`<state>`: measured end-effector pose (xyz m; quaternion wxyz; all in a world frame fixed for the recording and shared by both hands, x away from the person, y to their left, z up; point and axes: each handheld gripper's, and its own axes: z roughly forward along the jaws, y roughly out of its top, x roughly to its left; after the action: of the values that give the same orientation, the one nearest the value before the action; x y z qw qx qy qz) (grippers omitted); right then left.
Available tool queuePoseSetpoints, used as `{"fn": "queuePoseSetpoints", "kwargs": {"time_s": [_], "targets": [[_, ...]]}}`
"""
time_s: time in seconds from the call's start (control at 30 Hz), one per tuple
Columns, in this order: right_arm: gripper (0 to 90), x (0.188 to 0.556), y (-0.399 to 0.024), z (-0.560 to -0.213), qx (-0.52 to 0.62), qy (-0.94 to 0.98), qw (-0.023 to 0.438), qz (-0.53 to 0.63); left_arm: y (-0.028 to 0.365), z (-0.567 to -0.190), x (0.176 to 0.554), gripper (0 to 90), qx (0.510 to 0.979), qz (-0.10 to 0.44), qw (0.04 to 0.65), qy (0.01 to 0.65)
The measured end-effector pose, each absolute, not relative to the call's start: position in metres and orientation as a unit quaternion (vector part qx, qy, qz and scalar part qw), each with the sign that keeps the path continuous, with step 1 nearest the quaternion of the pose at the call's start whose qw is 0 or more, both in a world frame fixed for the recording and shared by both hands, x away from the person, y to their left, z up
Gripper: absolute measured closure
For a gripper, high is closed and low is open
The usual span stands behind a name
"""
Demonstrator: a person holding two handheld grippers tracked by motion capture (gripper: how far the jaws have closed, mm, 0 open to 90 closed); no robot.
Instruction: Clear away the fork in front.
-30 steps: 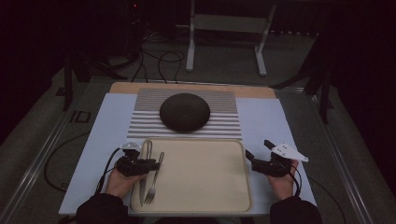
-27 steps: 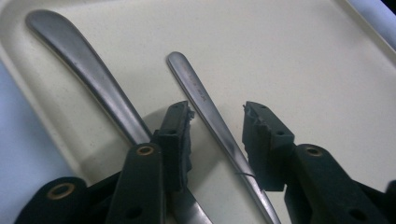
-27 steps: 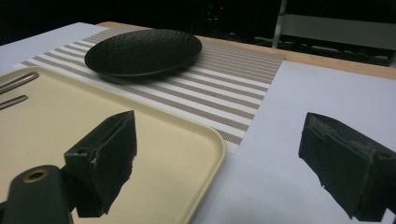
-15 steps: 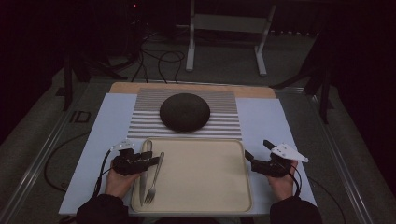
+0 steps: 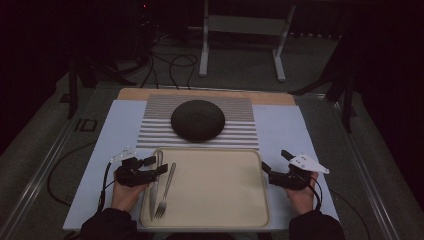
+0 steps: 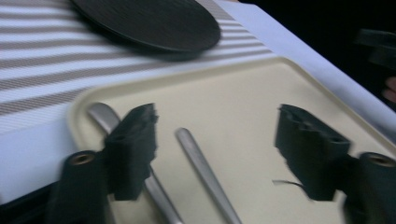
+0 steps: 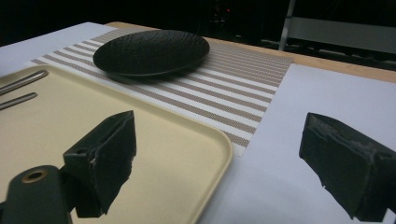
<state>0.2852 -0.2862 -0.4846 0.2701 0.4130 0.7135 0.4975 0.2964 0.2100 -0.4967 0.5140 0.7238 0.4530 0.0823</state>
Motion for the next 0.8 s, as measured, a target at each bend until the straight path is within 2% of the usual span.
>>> {"fn": "queuePoseSetpoints", "kwargs": {"time_s": [0.03,0.07,0.33,0.8], "targets": [[11.2,0.285,-0.286,-0.485,0.413,0.713,0.269,0.499,0.210,-0.494,0.297,21.2,0.722,0.099,0.507,0.460],[11.1,0.286,-0.286,-0.485,0.414,0.713,0.269,0.498,0.210,-0.492,0.297,14.7,0.721,0.107,0.507,0.460],[11.2,0.286,-0.286,-0.485,0.413,0.714,0.267,0.498,0.213,-0.471,0.302,0.7,0.718,0.150,0.500,0.461],[10.2,0.286,-0.285,-0.485,0.414,0.714,0.268,0.497,0.211,-0.440,0.320,0.0,0.706,0.199,0.508,0.451]]}}
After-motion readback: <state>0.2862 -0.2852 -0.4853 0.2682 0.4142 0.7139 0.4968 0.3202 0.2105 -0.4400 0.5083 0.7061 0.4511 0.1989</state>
